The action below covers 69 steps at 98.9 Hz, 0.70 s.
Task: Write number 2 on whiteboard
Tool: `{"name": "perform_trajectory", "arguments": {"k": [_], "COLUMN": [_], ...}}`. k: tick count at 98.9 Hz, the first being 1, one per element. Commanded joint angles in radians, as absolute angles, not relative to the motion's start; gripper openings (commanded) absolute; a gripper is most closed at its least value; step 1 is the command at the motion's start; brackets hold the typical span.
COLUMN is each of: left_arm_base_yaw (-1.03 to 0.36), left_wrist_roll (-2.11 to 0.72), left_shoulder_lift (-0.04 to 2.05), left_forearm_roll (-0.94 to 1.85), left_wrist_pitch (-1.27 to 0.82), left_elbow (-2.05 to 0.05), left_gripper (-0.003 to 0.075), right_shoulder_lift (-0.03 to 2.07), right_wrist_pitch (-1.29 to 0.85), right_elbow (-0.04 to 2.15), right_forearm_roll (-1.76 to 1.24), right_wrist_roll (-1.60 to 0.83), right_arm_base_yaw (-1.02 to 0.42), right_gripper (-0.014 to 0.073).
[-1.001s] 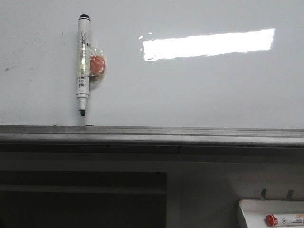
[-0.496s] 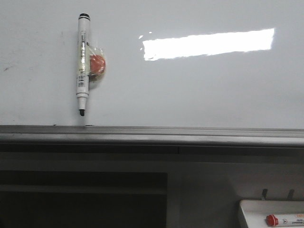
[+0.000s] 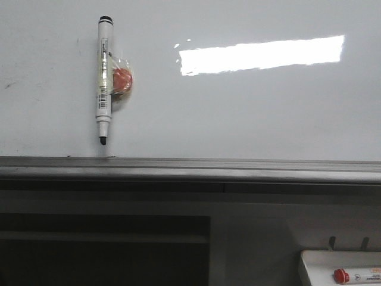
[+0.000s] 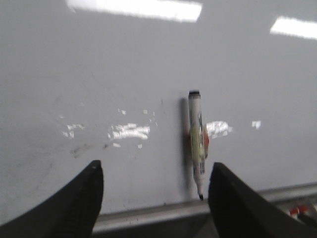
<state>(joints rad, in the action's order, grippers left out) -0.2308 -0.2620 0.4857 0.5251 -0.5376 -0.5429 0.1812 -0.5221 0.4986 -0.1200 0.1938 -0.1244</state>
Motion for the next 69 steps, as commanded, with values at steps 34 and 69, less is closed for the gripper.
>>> {"name": "perform_trajectory", "arguments": {"k": [34,69], "left_arm_base_yaw": [-0.373,-0.529], "left_wrist_roll": [-0.524,-0.522], "left_shoulder_lift": [1.009,1.174], "left_forearm_roll": [0.797,0.766], "left_wrist_pitch": [-0.639,-0.402], "left_elbow": [-0.817,-0.817], "left_gripper": [0.0381,0.0377], "right_shoulder_lift": [0.318,0.318], "right_wrist_pitch": [-0.489,-0.524], "right_elbow": [0.575,0.575], "right_forearm_roll": [-0.128,-0.17], "right_wrist_roll": [0.173,0.173], "right_arm_base_yaw": [-0.12,-0.12], "right_gripper": [0.0379,0.0379]}}
